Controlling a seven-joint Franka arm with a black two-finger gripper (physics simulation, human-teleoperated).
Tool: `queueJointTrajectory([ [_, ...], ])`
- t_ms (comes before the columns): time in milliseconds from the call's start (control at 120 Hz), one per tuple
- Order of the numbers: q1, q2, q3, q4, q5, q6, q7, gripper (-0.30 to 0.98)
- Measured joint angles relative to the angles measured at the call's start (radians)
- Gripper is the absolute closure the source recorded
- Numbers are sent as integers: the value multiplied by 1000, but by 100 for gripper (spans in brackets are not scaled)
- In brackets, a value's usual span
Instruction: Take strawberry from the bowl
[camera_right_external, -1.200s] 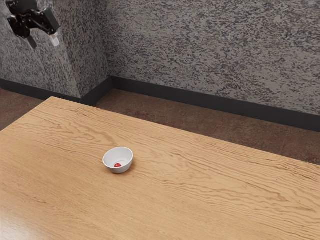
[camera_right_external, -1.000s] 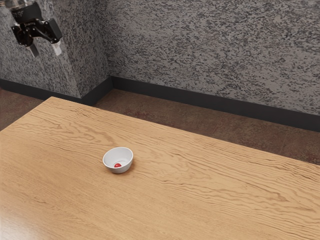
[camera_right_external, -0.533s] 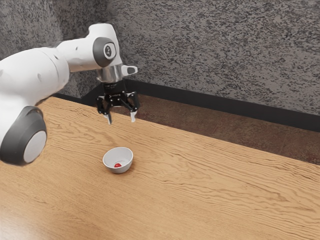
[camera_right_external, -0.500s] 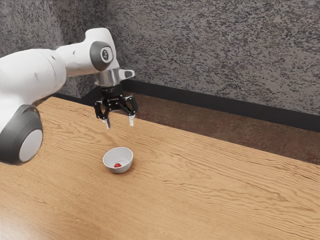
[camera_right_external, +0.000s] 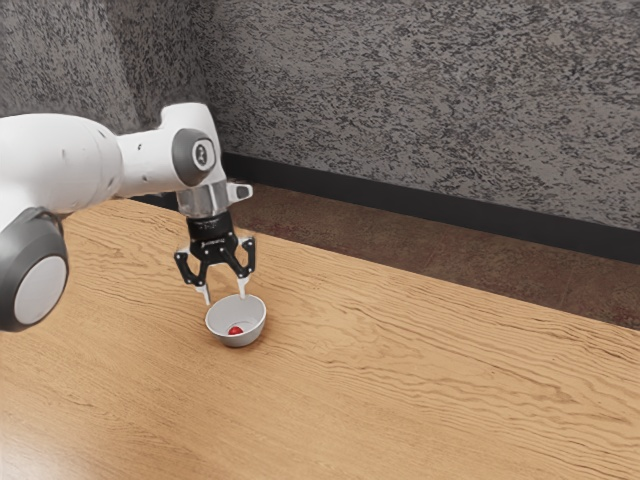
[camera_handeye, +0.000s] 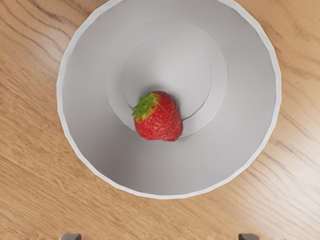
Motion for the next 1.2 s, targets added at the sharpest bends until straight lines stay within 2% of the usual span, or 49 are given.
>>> queueJointTrajectory([
  [550,49,94,-59,69,10,7,-60,42],
  [1200,127,171,-123,121,9,5,-50,46],
])
